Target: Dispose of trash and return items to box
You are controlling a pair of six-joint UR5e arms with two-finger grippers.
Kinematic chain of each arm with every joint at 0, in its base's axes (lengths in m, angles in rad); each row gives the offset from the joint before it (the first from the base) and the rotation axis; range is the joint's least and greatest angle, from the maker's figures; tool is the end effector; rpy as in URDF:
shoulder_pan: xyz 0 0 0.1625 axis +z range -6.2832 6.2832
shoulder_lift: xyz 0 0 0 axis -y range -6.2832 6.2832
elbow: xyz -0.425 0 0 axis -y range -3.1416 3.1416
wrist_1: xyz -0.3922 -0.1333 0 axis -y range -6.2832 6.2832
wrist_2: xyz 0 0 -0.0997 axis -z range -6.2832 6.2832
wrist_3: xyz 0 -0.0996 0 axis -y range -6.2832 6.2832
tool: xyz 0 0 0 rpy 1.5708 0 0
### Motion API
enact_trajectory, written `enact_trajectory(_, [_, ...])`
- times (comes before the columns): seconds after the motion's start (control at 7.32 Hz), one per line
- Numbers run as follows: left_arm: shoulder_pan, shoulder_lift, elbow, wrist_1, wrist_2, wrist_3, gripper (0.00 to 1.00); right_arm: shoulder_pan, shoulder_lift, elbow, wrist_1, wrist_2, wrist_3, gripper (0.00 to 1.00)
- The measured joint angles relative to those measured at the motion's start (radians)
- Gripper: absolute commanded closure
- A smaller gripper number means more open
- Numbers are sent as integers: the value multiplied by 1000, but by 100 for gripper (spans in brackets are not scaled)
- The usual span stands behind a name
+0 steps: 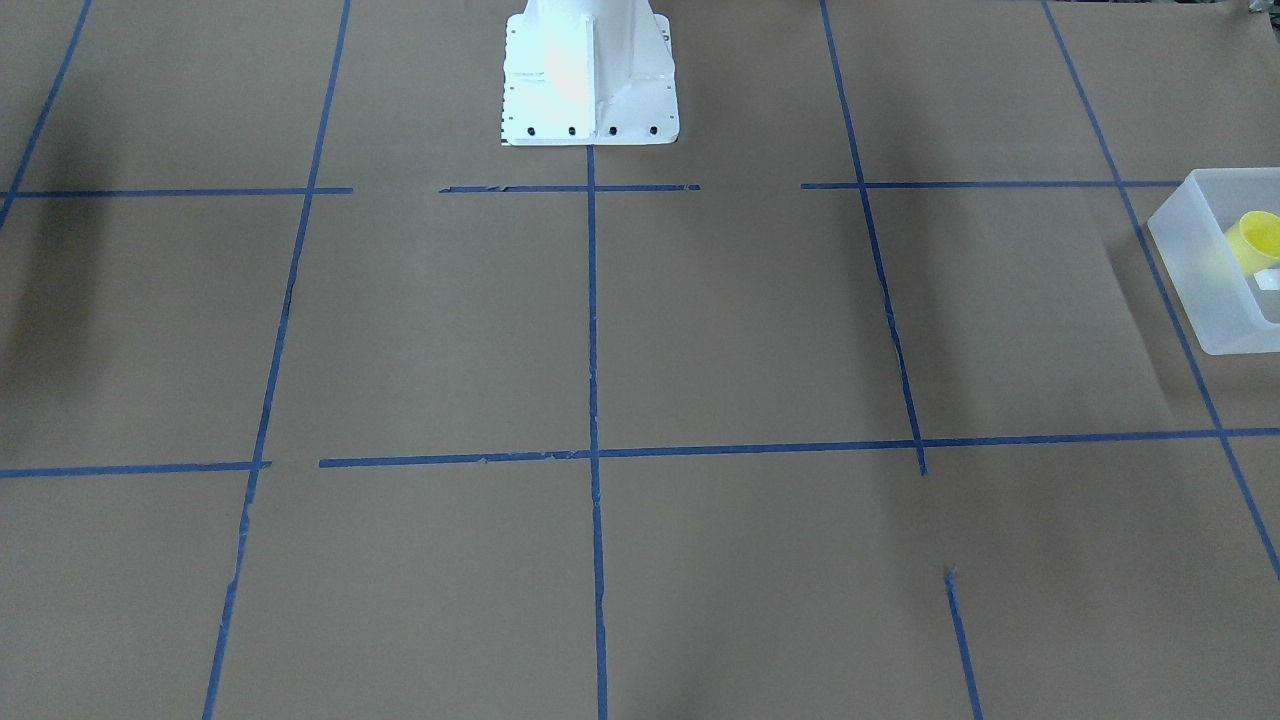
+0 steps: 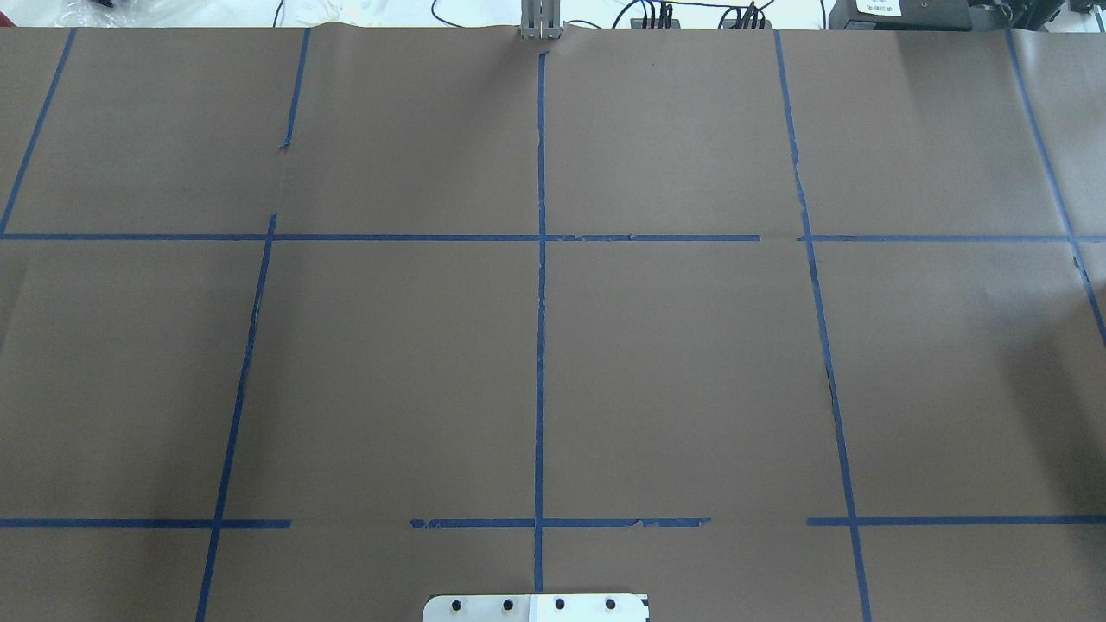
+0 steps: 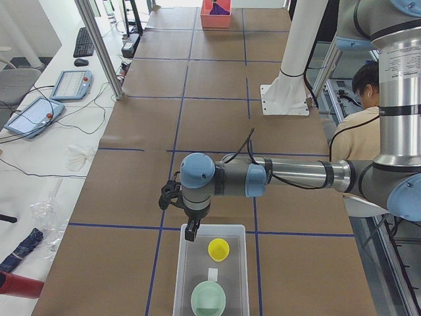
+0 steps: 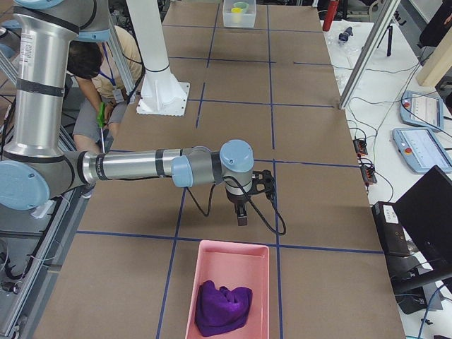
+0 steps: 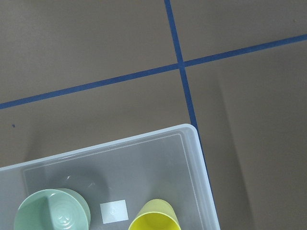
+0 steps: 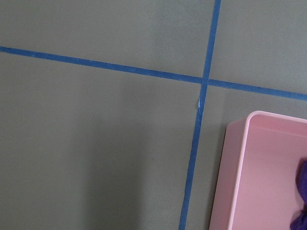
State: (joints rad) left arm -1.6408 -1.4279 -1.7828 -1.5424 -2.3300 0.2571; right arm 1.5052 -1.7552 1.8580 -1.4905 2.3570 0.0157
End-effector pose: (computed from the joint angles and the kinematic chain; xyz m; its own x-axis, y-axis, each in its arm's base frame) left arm -0.0949 -0.4277 0.6242 0.7195 0.2314 -0.6548 -0.1169 0.9698 0.2142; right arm 0.0349 -0.4263 0.5911 0.6975 -0.1595 0.6986 0.0535 0.9838 0.1711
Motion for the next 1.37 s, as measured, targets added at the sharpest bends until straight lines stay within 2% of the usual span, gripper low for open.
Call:
enact_trajectory(0.68, [5,-16,19,-19,-8,3,0,0,-23,-5,93,3,-8,0])
enact_trajectory(1.37, [6,-17,23,-25,-8,2,0,0,-26,-8,102,5,-7,0])
